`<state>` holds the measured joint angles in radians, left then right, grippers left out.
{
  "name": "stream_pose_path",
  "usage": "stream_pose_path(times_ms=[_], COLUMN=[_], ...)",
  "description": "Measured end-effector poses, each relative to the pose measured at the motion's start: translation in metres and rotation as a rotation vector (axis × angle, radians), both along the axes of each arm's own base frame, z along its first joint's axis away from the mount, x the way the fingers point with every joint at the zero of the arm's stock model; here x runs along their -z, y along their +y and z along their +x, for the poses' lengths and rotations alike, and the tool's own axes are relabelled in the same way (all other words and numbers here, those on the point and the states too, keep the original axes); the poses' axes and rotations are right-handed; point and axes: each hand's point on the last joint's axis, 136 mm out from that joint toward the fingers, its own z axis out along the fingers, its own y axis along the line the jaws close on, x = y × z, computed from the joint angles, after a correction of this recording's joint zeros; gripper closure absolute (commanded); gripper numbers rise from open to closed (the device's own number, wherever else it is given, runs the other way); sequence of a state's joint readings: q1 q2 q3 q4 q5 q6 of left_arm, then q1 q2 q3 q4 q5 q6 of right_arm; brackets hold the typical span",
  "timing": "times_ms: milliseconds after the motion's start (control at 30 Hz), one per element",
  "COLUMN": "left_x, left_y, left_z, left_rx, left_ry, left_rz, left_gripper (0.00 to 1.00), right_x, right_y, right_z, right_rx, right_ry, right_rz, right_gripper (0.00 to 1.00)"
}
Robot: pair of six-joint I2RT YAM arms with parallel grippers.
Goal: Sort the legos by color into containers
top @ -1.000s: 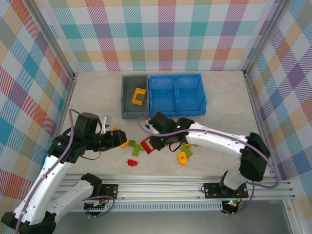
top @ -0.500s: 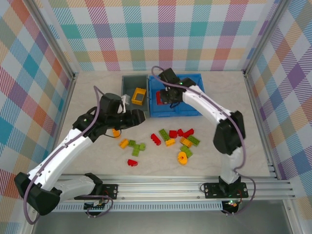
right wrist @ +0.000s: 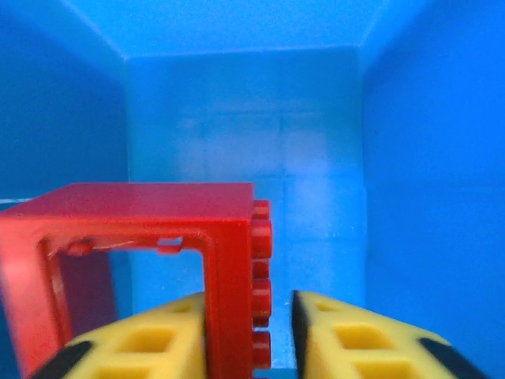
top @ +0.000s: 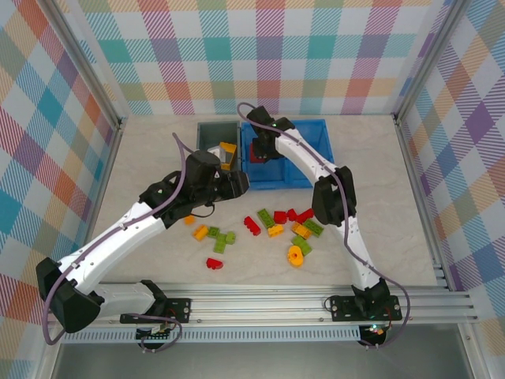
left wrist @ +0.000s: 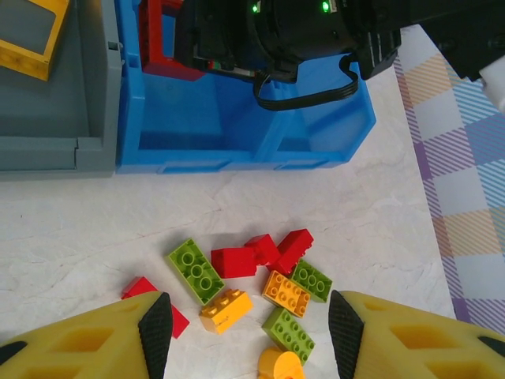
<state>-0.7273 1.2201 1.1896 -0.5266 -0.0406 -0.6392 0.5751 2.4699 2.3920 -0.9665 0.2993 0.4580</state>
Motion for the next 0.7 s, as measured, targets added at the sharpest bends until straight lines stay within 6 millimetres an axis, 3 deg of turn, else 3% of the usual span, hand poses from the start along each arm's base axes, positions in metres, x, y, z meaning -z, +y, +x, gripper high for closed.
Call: stream_pose_path(times_ms=[200,333,433,533,700], left_x=[0.001,0.004,0.005,0.008,0.017], left_y=[-0.001,0.006,0.013,0.019,0.023], left_z=[-0.002,-0.005,-0.009,-0.013,-0.020], left_rx=[-0.003,-0.022,-0.040,-0.054,-0.049], left_ry=[-0.008,-0.002,0.008,0.026,0.060], left_rz=[0.013,0.036,0.053,0.064,0.081], left_gripper=[0.44,0.44,0.45,0.45,0.44], right_x=[0.001,-0.017,-0.053,-0.108,-0.187], right_y=[0.000,0.001,0.001,-0.002,-0.029], right_z=[-0.002,-0.005,-0.010,-0.020,-0.066], right_rx=[-0.007,-0.022,-0.042,-0.064,-0.076], right_ry=[0.019,-0.001,-0.053,-0.141,-0.268], right_rz=[0.010,0.026,0.051,0.095,0.167], right_gripper=[0.51,0.53,0.53,0.53,0.51])
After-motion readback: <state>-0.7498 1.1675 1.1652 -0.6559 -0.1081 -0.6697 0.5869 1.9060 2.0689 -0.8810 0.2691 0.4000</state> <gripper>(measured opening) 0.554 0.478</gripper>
